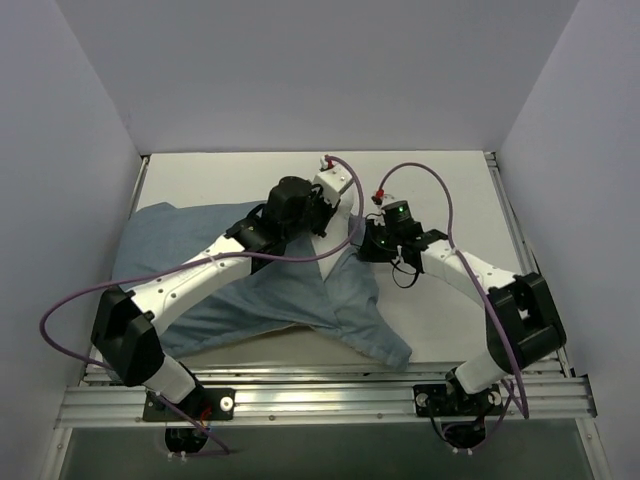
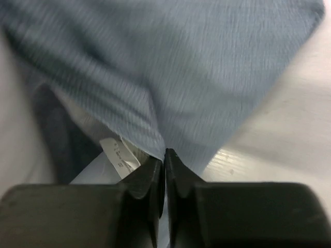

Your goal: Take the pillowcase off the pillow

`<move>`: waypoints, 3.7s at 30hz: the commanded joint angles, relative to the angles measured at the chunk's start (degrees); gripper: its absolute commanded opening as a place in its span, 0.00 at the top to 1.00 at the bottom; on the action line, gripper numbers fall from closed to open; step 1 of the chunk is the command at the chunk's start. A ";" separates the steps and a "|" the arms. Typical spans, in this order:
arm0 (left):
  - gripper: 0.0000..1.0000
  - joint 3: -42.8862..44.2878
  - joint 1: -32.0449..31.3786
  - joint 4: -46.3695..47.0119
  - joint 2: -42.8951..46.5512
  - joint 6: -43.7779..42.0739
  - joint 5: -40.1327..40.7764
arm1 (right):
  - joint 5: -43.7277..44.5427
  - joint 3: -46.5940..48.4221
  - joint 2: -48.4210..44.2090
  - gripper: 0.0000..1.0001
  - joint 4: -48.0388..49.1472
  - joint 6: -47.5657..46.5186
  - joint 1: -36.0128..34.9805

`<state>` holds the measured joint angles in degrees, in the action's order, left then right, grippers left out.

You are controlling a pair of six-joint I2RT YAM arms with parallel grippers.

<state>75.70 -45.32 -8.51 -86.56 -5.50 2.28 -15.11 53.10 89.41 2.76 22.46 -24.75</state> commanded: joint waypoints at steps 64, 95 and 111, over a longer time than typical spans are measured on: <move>0.98 13.24 18.70 11.31 -14.06 38.81 -15.02 | 3.52 -24.54 -24.02 1.00 7.86 19.12 -6.89; 0.04 -9.14 3.40 -22.42 16.23 39.22 26.98 | 16.63 -10.65 -27.98 0.23 -9.37 3.92 -7.33; 0.06 -15.08 14.21 4.99 3.45 35.48 17.06 | -2.20 -17.33 -25.59 1.00 3.65 3.82 -14.18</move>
<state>54.41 -31.94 -16.38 -77.06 32.95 23.46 -14.50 37.08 66.67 5.93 25.43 -36.05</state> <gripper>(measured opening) 0.939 0.024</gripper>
